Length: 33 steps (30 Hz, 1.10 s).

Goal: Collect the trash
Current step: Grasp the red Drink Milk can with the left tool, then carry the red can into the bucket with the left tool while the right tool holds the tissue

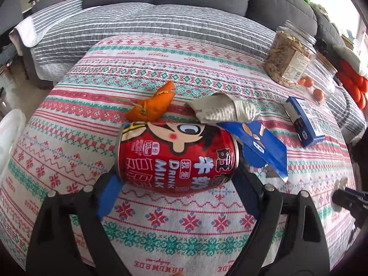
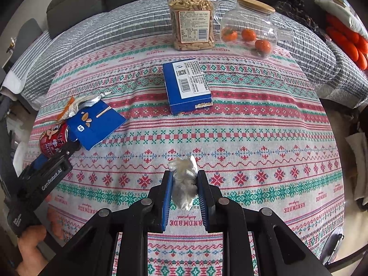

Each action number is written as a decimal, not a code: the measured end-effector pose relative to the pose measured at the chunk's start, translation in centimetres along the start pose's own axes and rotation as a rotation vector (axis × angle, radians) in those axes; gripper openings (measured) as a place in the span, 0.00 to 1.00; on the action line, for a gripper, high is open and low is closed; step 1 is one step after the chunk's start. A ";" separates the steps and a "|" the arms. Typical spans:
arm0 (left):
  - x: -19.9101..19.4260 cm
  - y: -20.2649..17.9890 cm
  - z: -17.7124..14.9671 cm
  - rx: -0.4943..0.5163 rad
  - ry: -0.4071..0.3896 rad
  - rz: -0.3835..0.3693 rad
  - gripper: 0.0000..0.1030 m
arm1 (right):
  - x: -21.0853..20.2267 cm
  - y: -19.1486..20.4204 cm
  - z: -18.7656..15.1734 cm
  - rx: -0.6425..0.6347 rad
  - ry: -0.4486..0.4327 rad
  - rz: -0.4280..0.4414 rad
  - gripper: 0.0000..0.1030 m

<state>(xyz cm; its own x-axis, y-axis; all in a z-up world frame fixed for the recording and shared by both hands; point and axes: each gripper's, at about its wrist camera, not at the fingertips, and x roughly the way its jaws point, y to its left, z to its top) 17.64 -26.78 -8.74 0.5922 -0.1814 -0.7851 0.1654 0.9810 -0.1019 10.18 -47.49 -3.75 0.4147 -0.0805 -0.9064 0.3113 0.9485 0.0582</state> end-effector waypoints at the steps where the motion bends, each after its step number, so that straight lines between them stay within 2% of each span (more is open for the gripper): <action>1: -0.1 0.2 0.0 0.004 0.005 -0.012 0.85 | 0.0 0.1 0.1 0.001 -0.001 0.001 0.21; 6: -1.0 1.1 0.0 0.013 0.028 -0.052 0.85 | -0.5 0.7 0.6 0.004 -0.011 0.014 0.21; 12: -2.8 3.1 0.3 0.034 0.021 -0.053 0.85 | -1.4 2.3 1.2 -0.002 -0.035 0.039 0.21; 17: -4.8 6.4 0.7 0.027 0.018 -0.044 0.85 | -2.1 4.2 1.8 -0.005 -0.051 0.063 0.21; 33: -10.2 17.8 1.4 -0.066 0.004 0.013 0.85 | -3.7 14.9 2.4 -0.104 -0.087 0.174 0.21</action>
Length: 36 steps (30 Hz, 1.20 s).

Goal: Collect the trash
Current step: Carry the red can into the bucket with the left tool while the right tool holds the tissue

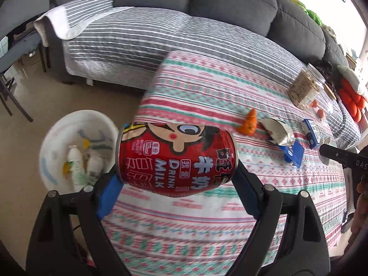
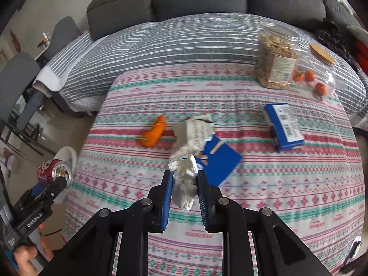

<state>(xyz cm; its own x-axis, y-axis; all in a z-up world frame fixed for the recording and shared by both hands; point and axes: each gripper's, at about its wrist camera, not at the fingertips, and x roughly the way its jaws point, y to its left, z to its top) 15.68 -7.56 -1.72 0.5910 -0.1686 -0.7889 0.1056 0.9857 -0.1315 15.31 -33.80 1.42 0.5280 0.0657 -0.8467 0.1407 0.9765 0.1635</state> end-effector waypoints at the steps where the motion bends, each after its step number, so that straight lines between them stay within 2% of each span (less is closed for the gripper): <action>1: -0.2 0.8 0.1 -0.006 0.003 0.005 0.85 | 0.1 0.5 0.0 -0.007 0.001 0.003 0.21; 9: -0.7 6.1 0.6 -0.056 0.036 0.050 0.85 | 1.8 5.1 0.0 -0.081 0.018 0.013 0.21; 19: -0.1 12.2 1.0 -0.152 0.073 0.058 0.85 | 4.0 9.9 0.0 -0.142 0.050 0.033 0.21; 26: 0.9 15.0 1.1 -0.189 0.098 0.058 0.85 | 5.8 12.4 -0.1 -0.166 0.079 0.039 0.21; 30: 1.7 16.2 1.3 -0.200 0.138 0.070 0.86 | 6.5 13.6 -0.3 -0.179 0.086 0.039 0.21; 36: 0.8 16.7 1.2 -0.193 0.122 0.106 0.95 | 6.8 14.7 -0.9 -0.190 0.092 0.042 0.21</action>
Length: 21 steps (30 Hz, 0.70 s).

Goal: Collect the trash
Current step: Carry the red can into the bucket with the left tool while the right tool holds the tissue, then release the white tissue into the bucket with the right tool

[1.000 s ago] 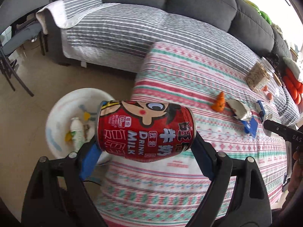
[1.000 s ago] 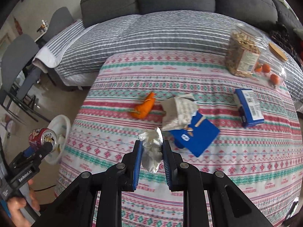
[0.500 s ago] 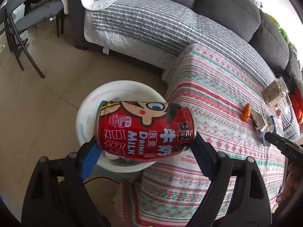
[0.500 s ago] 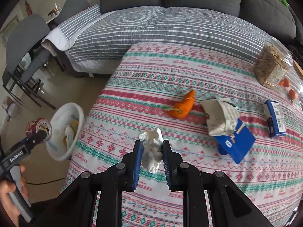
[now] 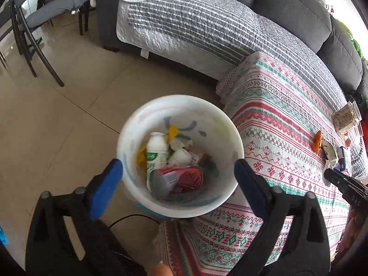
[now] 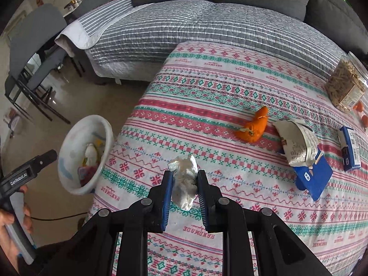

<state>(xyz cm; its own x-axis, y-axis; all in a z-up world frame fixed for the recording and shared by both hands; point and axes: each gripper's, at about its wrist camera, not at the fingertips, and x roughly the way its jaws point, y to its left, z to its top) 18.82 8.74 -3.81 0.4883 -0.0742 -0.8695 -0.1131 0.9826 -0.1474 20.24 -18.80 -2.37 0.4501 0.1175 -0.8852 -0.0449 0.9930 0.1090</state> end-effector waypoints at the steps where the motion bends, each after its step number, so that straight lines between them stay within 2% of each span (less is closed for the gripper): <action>1: -0.1 0.1 0.0 0.001 -0.002 0.001 0.95 | 0.0 0.2 -0.1 -0.002 0.000 0.001 0.21; 11: -2.4 2.1 -1.3 0.055 -0.020 0.052 0.97 | 0.9 3.7 -0.2 -0.046 0.006 0.028 0.21; 15: -3.5 3.4 -2.2 0.078 -0.034 0.066 0.97 | 1.4 6.3 -0.1 -0.086 0.001 0.058 0.21; 21: -4.6 5.3 -3.1 0.111 -0.071 0.128 0.97 | 3.2 10.5 0.4 -0.123 0.002 0.112 0.22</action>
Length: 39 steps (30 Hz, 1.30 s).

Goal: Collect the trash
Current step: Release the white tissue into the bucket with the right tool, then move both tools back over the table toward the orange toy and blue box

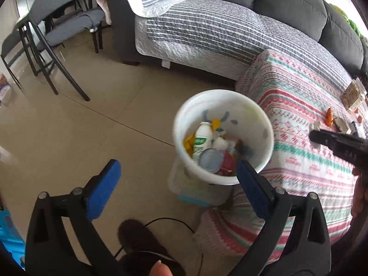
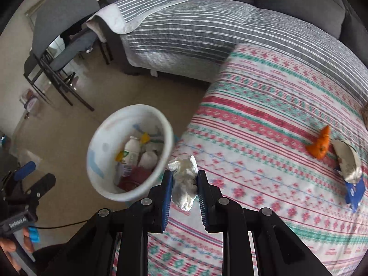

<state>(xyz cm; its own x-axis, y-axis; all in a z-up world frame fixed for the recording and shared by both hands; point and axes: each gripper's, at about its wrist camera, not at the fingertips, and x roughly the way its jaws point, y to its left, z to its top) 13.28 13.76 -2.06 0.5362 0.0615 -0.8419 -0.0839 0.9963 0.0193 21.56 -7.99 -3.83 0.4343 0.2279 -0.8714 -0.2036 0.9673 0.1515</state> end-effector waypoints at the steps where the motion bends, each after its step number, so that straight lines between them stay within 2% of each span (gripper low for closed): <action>1: -0.1 0.4 -0.1 0.001 -0.002 0.009 0.97 | 0.4 0.5 0.1 -0.003 0.002 0.006 0.22; 11: -0.2 3.6 -0.6 -0.056 -0.003 0.041 0.98 | 4.6 4.6 1.9 -0.007 -0.015 0.118 0.24; 12: -0.1 3.7 -0.6 -0.060 -0.001 0.038 0.98 | 4.8 4.7 2.1 -0.009 -0.024 0.125 0.26; 13: -0.1 3.7 -0.6 -0.060 -0.001 0.037 0.98 | 4.9 4.8 2.2 -0.015 -0.030 0.127 0.34; 14: -0.1 3.7 -0.6 -0.058 -0.001 0.038 0.98 | 5.0 4.9 2.3 -0.016 -0.033 0.121 0.41; 15: 0.0 3.6 -0.6 -0.054 0.000 0.038 0.98 | 5.0 4.9 2.3 -0.014 -0.035 0.114 0.56; 16: 0.0 3.6 -0.6 -0.052 0.000 0.037 0.98 | 4.9 4.8 2.3 -0.008 -0.042 0.111 0.60; 21: 0.0 3.4 -0.7 -0.047 0.009 0.037 0.98 | 3.7 4.2 2.3 0.000 -0.057 0.090 0.60; 27: 0.2 2.8 -0.7 -0.037 0.033 0.053 0.98 | 1.8 2.4 1.3 0.015 -0.056 0.030 0.66; 34: 0.6 1.5 -0.5 -0.065 0.076 0.012 0.98 | -1.7 -0.5 0.3 0.022 -0.089 -0.028 0.74; 39: -0.1 -0.7 0.1 -0.056 0.066 -0.018 0.98 | -4.1 -3.5 -0.7 0.035 -0.104 -0.079 0.79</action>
<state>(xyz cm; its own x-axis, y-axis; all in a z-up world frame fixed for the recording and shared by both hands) 13.36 13.11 -1.99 0.4815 0.0379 -0.8756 -0.1224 0.9922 -0.0244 19.90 -12.39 -1.11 0.5367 0.1590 -0.8287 -0.1349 0.9856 0.1018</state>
